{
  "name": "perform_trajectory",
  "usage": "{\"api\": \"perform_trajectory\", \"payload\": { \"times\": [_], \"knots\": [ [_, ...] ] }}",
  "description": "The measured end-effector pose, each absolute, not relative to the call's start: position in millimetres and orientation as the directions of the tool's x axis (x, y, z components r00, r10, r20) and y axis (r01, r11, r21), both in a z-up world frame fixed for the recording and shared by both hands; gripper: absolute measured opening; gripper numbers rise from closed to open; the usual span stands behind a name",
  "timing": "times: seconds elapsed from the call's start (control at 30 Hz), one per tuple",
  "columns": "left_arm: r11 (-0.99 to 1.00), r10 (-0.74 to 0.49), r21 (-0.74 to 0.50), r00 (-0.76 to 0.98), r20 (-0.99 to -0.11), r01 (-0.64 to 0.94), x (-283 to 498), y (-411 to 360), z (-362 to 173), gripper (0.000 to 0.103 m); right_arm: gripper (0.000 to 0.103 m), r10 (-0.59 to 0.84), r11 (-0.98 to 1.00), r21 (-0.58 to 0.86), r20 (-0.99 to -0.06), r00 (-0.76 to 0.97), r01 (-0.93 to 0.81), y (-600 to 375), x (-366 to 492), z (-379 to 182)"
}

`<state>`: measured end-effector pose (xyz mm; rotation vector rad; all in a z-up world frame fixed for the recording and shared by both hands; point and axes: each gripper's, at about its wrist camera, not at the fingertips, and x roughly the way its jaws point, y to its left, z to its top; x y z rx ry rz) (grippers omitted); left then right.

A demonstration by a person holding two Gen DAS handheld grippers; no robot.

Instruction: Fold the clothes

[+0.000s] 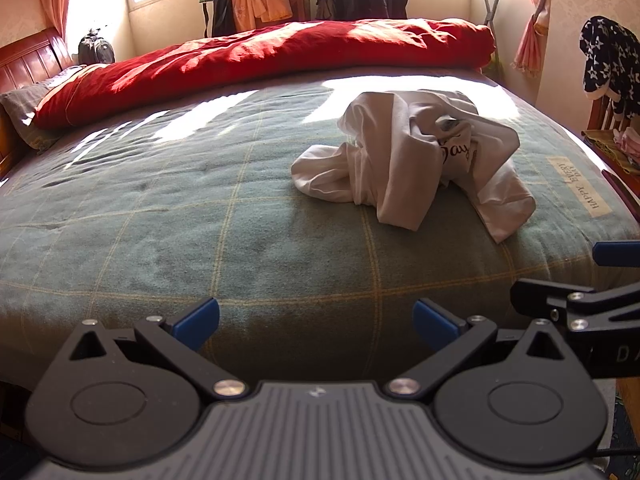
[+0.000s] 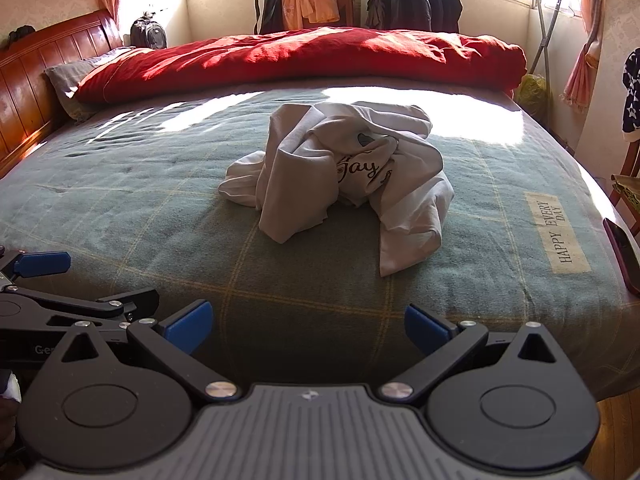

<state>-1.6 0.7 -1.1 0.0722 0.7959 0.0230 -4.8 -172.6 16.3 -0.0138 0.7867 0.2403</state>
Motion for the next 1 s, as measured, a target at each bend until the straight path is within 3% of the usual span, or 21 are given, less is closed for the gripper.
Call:
{"api": "perform_trajectory", "payload": {
  "times": [1.0],
  "knots": [
    [0.998,0.029,0.058,0.690,-0.724,0.019,2.4,-0.4,-3.8,0.102,0.103,0.212,0.972,0.077,-0.700,0.682,-0.223,-172.1,-5.9,16.7]
  ]
}}
